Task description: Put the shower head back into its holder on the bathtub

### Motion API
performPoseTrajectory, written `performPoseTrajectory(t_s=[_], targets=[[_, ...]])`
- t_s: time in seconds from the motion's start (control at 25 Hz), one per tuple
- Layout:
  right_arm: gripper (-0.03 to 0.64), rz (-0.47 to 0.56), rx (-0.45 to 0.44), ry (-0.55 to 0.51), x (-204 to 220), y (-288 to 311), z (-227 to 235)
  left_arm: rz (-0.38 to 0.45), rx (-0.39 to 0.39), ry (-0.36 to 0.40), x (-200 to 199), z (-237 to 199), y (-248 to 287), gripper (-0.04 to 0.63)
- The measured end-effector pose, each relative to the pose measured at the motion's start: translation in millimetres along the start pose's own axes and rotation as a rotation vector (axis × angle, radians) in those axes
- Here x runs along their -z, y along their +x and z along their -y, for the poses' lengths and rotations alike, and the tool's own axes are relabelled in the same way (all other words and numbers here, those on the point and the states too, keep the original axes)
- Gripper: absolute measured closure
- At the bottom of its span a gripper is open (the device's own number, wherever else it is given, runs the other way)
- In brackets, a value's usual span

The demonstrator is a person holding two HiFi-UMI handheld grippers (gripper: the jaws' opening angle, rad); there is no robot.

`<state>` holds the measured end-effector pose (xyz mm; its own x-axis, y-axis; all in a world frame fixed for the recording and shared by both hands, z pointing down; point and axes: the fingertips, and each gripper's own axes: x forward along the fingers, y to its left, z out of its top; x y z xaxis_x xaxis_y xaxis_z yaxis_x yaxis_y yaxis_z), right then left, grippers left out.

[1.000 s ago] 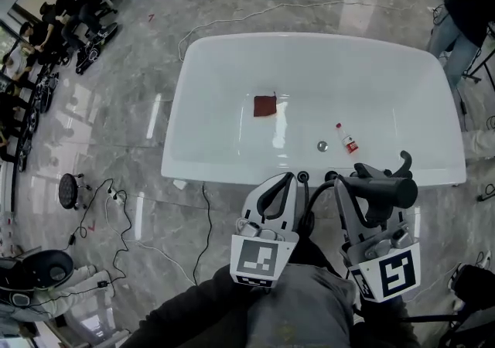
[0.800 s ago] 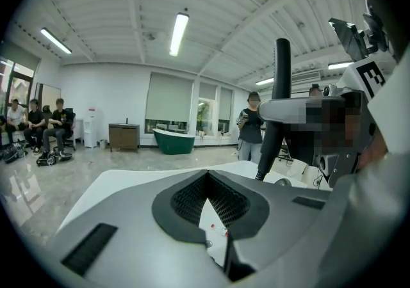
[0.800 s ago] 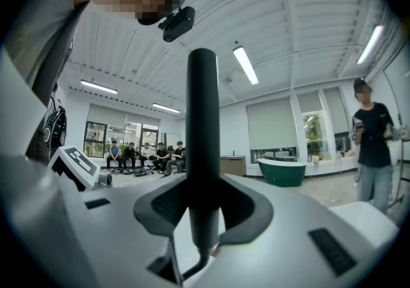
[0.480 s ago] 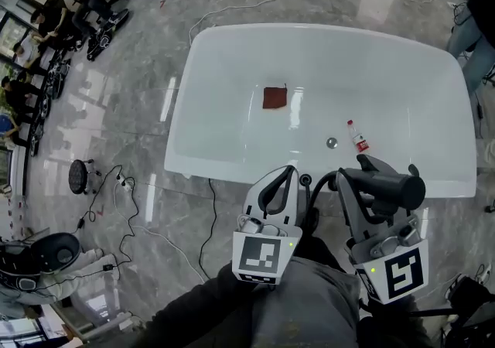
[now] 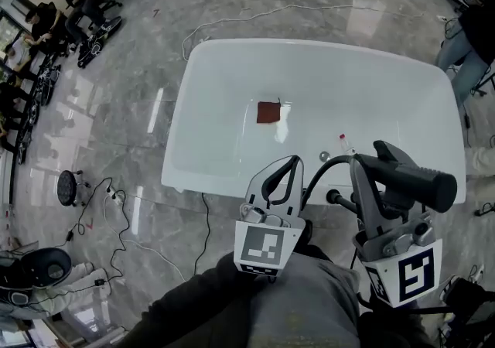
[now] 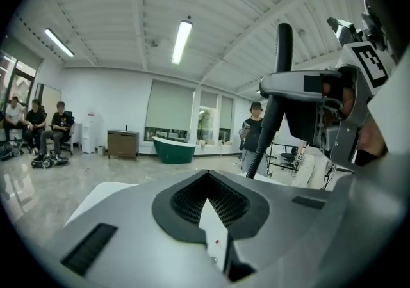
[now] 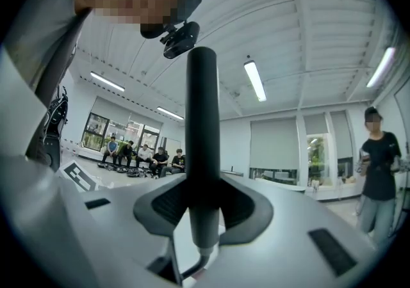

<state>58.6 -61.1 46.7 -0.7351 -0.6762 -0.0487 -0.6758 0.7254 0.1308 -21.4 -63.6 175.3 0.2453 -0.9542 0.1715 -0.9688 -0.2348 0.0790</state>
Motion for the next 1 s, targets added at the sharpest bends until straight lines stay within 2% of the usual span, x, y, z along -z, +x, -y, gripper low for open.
performPoseTrajectory(t_s=[0.28, 0.6, 1.0], targets=[[0.486, -0.017, 0.054, -0.044, -8.8, 4.4, -0.6, 0.008, 0.074, -0.003, -6.4, -0.4, 5.1, 0.591], [0.486, -0.127, 0.102, 0.027, 29.6, -3.8, 5.4, -0.035, 0.121, -0.022, -5.1, 8.0, 12.3, 0.591], [0.486, -0.181, 0.112, 0.092, 64.4, -2.3, -4.2, -0.098, 0.119, -0.054, 22.3, -1.1, 6.4, 0.591]])
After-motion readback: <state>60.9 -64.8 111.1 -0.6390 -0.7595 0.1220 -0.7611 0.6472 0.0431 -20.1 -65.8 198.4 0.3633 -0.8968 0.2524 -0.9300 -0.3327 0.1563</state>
